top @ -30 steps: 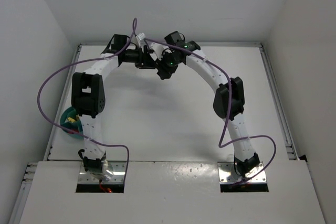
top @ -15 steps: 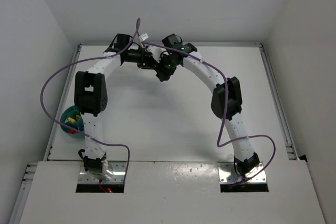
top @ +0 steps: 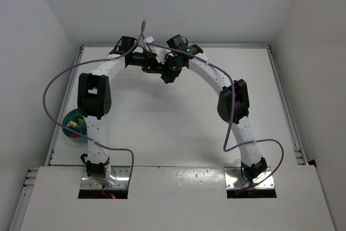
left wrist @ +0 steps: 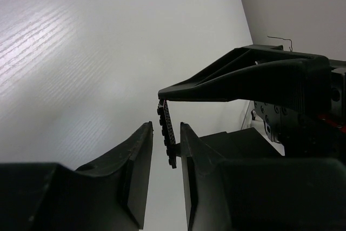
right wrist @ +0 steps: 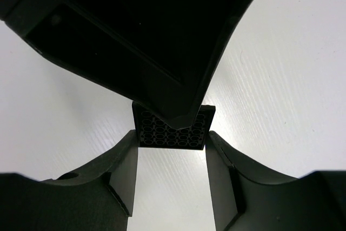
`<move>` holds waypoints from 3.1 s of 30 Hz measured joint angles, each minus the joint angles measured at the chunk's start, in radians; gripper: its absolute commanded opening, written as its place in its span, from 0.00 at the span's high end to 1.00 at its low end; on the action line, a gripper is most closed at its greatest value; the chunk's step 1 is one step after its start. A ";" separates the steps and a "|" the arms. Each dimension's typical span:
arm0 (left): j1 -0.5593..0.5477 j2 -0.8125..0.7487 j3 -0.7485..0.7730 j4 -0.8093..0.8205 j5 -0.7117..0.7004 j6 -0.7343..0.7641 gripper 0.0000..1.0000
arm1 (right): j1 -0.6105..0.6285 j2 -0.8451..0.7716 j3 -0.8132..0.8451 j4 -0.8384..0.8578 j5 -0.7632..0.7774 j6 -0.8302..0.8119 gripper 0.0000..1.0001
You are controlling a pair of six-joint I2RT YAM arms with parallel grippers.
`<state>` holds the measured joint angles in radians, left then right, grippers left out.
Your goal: Sort the legos into containers by color
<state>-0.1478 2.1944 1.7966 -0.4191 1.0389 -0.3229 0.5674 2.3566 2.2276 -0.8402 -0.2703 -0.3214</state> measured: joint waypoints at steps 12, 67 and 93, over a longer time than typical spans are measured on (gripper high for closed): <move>-0.007 0.000 0.000 -0.018 -0.021 0.021 0.64 | 0.000 0.000 0.000 0.003 0.000 0.008 0.85; 0.481 -0.555 -0.154 -0.872 -0.498 1.705 1.00 | -0.082 -0.314 -0.716 0.434 0.068 0.061 0.23; 0.586 -0.753 -0.422 -0.873 -0.730 2.145 1.00 | -0.082 -0.314 -0.715 0.444 0.029 0.113 0.23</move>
<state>0.4385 1.4410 1.3750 -1.2919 0.3088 1.8225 0.4854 2.0426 1.5124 -0.3965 -0.2413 -0.2085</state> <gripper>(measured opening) 0.104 0.768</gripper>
